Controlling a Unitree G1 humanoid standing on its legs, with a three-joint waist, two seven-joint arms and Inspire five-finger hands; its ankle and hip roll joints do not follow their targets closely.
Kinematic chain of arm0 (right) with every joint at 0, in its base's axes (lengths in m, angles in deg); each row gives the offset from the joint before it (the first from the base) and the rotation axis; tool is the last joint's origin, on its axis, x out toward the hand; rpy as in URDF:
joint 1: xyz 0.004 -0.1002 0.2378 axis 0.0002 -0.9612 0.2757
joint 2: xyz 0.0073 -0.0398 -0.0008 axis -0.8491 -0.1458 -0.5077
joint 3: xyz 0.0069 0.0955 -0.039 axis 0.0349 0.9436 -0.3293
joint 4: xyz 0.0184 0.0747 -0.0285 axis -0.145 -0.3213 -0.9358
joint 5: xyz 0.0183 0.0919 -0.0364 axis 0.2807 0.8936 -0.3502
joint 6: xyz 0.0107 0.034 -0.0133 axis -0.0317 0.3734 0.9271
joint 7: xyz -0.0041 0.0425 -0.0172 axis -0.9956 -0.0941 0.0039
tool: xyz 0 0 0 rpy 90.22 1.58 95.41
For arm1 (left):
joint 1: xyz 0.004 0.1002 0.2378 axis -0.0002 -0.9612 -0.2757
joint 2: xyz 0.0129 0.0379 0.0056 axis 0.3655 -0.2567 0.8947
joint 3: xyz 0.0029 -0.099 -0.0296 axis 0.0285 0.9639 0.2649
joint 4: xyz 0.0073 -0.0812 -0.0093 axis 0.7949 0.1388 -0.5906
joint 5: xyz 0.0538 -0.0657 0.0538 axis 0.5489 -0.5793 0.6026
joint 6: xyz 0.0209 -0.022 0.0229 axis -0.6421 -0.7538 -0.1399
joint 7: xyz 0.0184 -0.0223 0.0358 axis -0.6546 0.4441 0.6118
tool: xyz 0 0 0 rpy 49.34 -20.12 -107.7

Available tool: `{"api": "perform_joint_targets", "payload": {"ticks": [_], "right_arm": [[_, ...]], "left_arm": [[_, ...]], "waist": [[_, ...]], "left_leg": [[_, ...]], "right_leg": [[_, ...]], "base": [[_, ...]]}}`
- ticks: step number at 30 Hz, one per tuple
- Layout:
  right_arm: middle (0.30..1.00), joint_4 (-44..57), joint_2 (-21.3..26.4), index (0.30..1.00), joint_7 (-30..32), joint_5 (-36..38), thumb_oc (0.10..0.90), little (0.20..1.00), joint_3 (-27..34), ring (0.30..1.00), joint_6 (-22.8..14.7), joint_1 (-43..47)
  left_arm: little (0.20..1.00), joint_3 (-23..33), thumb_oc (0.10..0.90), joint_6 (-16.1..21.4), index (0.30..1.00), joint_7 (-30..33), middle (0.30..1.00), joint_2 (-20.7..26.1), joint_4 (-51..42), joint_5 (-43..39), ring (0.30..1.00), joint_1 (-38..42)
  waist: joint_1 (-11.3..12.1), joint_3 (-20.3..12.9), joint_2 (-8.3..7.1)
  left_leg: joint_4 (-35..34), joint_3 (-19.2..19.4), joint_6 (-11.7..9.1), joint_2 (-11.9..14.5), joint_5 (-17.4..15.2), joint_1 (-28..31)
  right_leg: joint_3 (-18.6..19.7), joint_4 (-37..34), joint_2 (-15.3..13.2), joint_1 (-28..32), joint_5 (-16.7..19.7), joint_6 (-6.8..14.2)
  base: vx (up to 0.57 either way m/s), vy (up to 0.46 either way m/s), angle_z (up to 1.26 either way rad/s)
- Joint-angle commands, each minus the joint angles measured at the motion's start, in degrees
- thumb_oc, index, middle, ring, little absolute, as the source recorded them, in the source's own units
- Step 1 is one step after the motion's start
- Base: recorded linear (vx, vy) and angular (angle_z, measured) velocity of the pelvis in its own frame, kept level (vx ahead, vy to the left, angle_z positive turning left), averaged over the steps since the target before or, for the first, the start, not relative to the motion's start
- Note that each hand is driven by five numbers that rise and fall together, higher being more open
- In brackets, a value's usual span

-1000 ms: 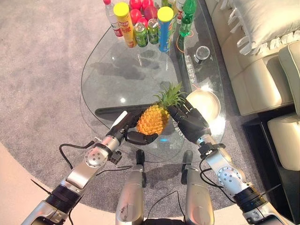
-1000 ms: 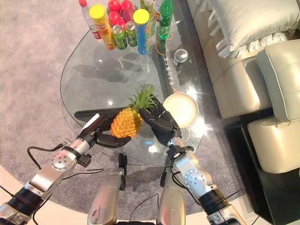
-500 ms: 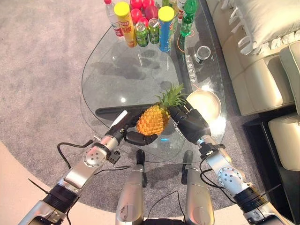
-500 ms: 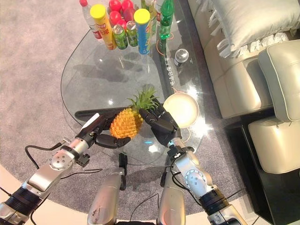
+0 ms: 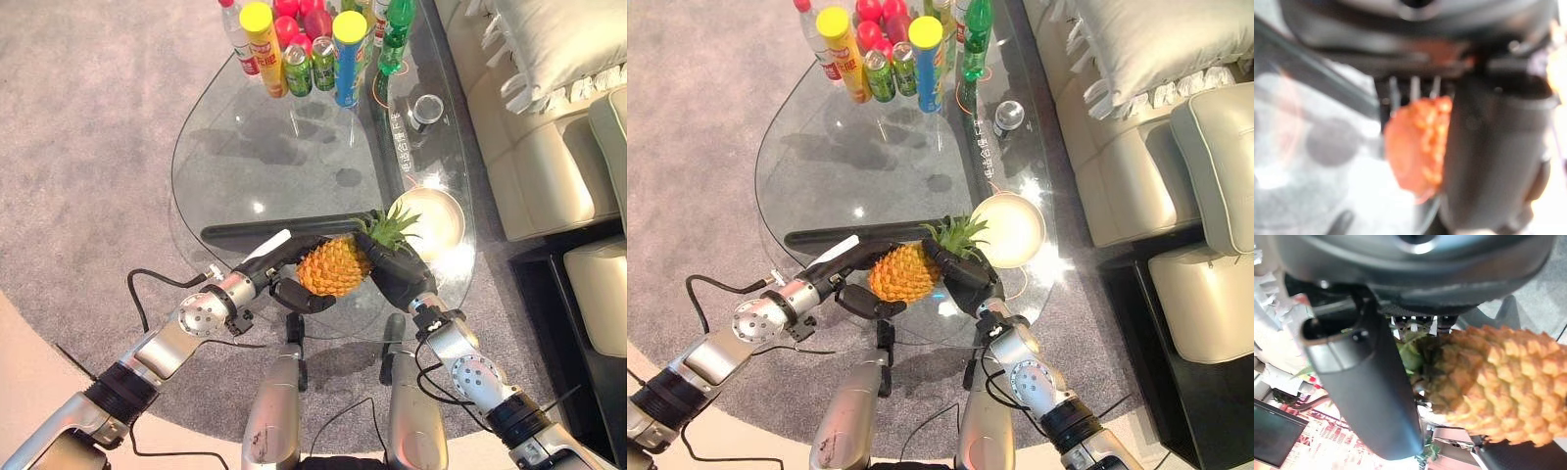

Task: Pick up the fruit to the plate

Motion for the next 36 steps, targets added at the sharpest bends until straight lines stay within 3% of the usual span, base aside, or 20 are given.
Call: {"api": "perform_joint_targets", "payload": {"ticks": [1,11,12,13,14,19,23,27,36], "right_arm": [[0.900,6.0,-3.4,0.900,-3.2,1.5,0.800,0.900,-1.8,0.900,-2.3,9.0],[0.900,6.1,-3.9,0.900,-3.2,4.6,0.800,0.900,-2.2,0.900,-6.5,10.1],[0.559,6.2,-4.1,0.559,-3.6,4.7,0.402,0.502,-2.1,0.559,-7.3,10.1],[0.333,6.3,-4.2,0.333,-3.8,4.7,0.138,0.238,-2.0,0.333,-7.9,10.1],[0.300,6.6,-4.6,0.300,-4.2,5.0,0.100,0.200,-1.8,0.300,-9.8,10.1],[0.300,8.9,-6.0,0.300,-5.5,4.3,0.100,0.200,-0.4,0.300,-16.7,10.2],[0.300,10.3,-7.2,0.300,-6.9,3.4,0.100,0.200,0.5,0.300,-19.3,10.1],[0.300,11.7,-7.7,0.300,-8.1,2.3,0.100,0.200,0.8,0.300,-20.7,10.7],[0.300,12.8,-8.0,0.300,-9.0,-0.5,0.100,0.200,0.0,0.300,-20.0,10.5]], "left_arm": [[0.200,-5.3,0.100,8.1,0.300,-8.6,0.300,-0.7,-14.6,-0.7,0.300,3.5],[0.200,-8.9,0.100,5.2,0.300,-8.7,0.300,-1.6,-14.1,-5.3,0.300,5.2],[0.200,-8.9,0.100,4.9,0.300,-8.8,0.300,-1.8,-13.9,-5.6,0.300,5.1],[0.200,-8.9,0.100,4.7,0.300,-8.8,0.300,-2.0,-13.9,-5.6,0.300,5.0],[0.200,-9.0,0.100,4.2,0.300,-8.8,0.300,-2.3,-13.8,-5.9,0.300,4.9],[0.200,-8.8,0.100,3.1,0.300,-8.7,0.300,-3.2,-13.7,-6.7,0.300,3.8],[0.200,-9.1,0.100,2.5,0.300,-8.3,0.300,-4.3,-13.6,-6.7,0.300,3.5],[0.200,-9.1,0.100,1.8,0.300,-8.2,0.300,-4.9,-13.5,-7.6,0.300,3.4],[0.200,-8.9,0.100,0.9,0.300,-7.3,0.300,-6.2,-12.4,-8.4,0.300,3.3]], "waist": [[-1.2,-1.4,-0.27],[-1.5,-1.4,-0.17],[-1.5,-1.4,-0.16],[-1.5,-1.4,-0.16],[-1.6,-1.4,-0.15],[-1.8,-1.4,0.12],[-2.1,-1.4,0.36],[-2.3,-1.4,0.67],[-2.4,-1.4,0.82]], "left_leg": [[8.4,3.1,3.7,-8.1,-7.2,-2.2],[8.4,3.1,3.9,-8.3,-7.4,-2.5],[8.4,3.1,3.9,-8.3,-7.4,-2.5],[8.3,3.1,4.0,-8.3,-7.4,-2.5],[8.3,3.2,4.0,-8.3,-7.4,-2.5],[8.2,3.4,4.1,-8.4,-7.6,-2.5],[8.2,3.4,4.2,-8.5,-7.7,-2.5],[8.0,3.4,4.2,-8.7,-7.8,-2.4],[7.8,3.3,4.2,-8.8,-7.7,-2.1]], "right_leg": [[-4.4,-5.5,5.6,4.6,1.0,-2.2],[-4.6,-5.6,5.3,4.2,1.3,-2.0],[-4.6,-5.7,5.3,4.2,1.3,-2.0],[-4.6,-5.7,5.3,4.2,1.3,-2.0],[-4.6,-5.7,5.3,4.1,1.3,-1.9],[-4.5,-5.8,5.3,4.1,1.3,-1.9],[-4.4,-5.9,5.3,4.1,1.3,-2.0],[-4.2,-6.2,5.4,4.1,1.4,-2.1],[-4.2,-6.3,5.5,4.4,1.3,-2.4]], "base": [[0.00,0.000,0.00],[0.00,0.000,0.00],[0.00,0.000,0.00],[0.00,0.000,0.00],[0.00,0.000,0.00],[0.00,0.000,0.00],[0.00,0.000,0.00],[0.00,0.000,0.00],[0.00,0.000,0.00]]}}
